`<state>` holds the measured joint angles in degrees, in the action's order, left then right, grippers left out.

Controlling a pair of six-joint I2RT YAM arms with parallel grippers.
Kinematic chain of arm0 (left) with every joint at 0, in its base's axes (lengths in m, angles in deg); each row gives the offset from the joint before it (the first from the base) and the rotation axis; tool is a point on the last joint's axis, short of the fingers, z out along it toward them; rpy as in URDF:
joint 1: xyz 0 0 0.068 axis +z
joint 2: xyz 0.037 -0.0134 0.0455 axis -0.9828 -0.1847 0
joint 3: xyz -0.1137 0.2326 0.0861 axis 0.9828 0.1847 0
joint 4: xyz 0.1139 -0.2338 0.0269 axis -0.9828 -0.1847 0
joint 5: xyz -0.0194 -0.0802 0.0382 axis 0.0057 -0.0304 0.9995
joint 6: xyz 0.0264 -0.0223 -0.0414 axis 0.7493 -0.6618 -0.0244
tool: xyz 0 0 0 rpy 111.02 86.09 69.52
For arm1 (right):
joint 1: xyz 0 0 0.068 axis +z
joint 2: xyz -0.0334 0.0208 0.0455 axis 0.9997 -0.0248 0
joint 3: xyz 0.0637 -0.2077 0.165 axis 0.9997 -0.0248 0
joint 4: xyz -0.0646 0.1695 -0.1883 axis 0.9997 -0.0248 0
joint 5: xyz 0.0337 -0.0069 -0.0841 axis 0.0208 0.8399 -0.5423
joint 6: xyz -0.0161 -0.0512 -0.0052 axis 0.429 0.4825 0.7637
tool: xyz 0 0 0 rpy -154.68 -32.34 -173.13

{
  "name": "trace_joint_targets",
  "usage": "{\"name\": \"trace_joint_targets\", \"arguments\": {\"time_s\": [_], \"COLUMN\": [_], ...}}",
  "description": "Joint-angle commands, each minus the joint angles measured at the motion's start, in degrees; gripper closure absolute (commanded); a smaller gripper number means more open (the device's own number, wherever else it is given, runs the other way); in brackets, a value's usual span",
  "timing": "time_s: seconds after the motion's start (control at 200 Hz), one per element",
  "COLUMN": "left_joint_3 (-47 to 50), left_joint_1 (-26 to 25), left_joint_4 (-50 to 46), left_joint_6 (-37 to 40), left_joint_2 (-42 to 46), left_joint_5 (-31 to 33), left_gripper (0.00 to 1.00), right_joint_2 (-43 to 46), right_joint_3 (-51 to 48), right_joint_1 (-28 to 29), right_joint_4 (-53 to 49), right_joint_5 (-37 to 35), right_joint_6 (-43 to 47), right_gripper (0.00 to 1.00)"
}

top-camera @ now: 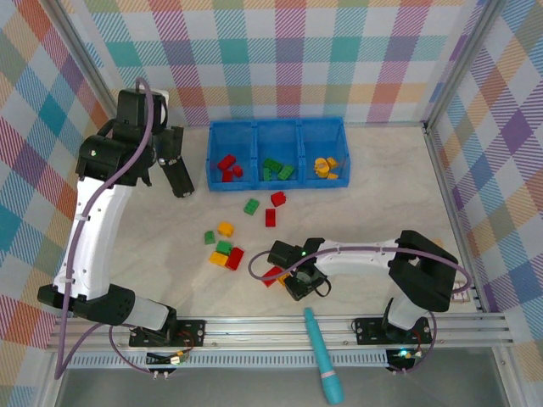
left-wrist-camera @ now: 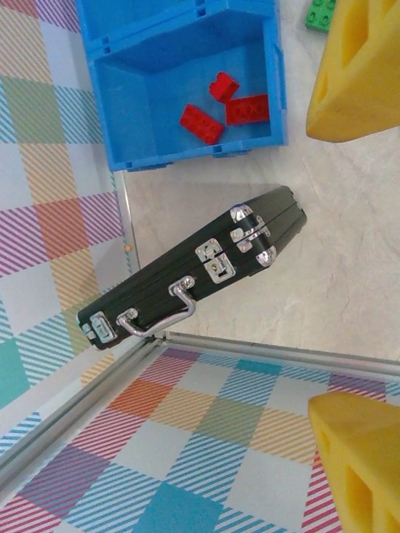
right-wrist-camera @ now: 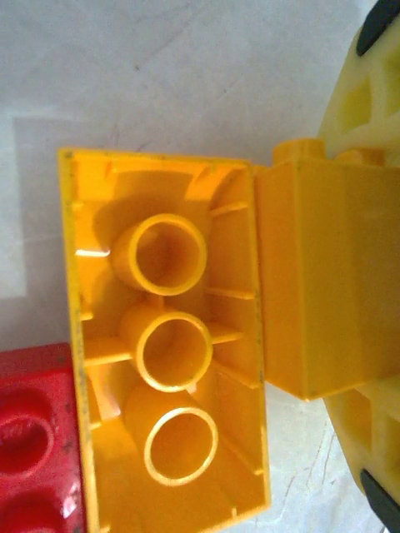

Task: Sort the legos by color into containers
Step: Pick up the lego from the bottom-center of the table.

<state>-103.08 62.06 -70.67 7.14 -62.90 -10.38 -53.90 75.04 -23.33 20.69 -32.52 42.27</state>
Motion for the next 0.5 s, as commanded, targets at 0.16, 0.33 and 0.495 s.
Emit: {"name": "trace_joint_targets", "arguments": {"time_s": [0.16, 0.33, 0.495], "left_joint_3": [9.54, 17.52, 23.4], "left_joint_1": [0.6, 0.6, 0.6], "left_joint_4": [5.75, 7.66, 8.28], "left_joint_6": [7.93, 11.09, 12.3], "left_joint_2": [7.31, 12.23, 14.88], "left_joint_5": [-4.21, -4.97, -5.25], "left_gripper": [0.15, 0.14, 0.13], "right_joint_2": [5.17, 7.27, 5.58], "right_joint_3": [8.02, 14.58, 22.38], "right_joint_1": [-5.62, -14.49, -23.34], "right_joint_4": [-2.62, -3.18, -4.76], "right_joint_5": [-4.07, -3.29, 0.04], "right_joint_6": [6.41, 13.62, 20.16], "right_gripper": [0.62, 0.63, 0.62]}}
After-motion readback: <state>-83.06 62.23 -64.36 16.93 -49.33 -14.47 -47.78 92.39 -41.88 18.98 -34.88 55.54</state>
